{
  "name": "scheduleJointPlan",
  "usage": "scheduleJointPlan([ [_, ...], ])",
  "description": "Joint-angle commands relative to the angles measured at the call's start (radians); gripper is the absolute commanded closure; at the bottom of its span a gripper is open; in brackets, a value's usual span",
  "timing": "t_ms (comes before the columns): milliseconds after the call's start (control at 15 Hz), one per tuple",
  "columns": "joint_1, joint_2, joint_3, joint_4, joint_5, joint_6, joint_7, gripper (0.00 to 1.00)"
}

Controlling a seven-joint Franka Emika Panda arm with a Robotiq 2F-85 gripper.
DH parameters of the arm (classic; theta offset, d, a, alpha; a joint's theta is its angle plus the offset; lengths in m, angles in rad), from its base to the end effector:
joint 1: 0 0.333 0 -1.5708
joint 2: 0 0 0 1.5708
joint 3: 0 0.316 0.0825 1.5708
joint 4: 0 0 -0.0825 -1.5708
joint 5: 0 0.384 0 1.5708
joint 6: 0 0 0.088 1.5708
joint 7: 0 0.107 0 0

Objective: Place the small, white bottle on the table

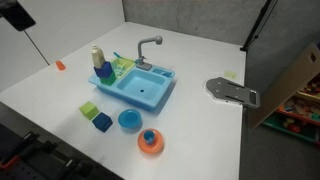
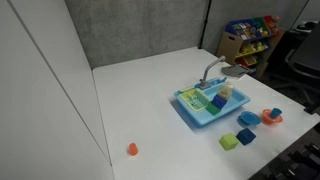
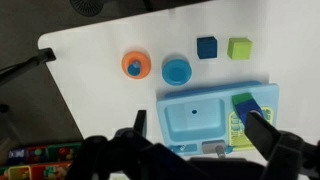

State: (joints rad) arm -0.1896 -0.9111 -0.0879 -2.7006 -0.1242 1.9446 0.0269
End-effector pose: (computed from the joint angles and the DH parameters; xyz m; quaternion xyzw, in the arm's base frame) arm 0.2840 -0.0909 0.4959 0.9896 -0.1190 0.0738 0.0329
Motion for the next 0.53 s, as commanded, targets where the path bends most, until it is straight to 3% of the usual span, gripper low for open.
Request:
scheduleJointPlan([
  [0, 0.005, 0.000, -0.004, 0.003, -0.004, -0.003, 0.003, 0.00],
  [467, 0.009, 0.007, -0.006, 0.003, 0.001, 0.009, 0.004, 0.00],
])
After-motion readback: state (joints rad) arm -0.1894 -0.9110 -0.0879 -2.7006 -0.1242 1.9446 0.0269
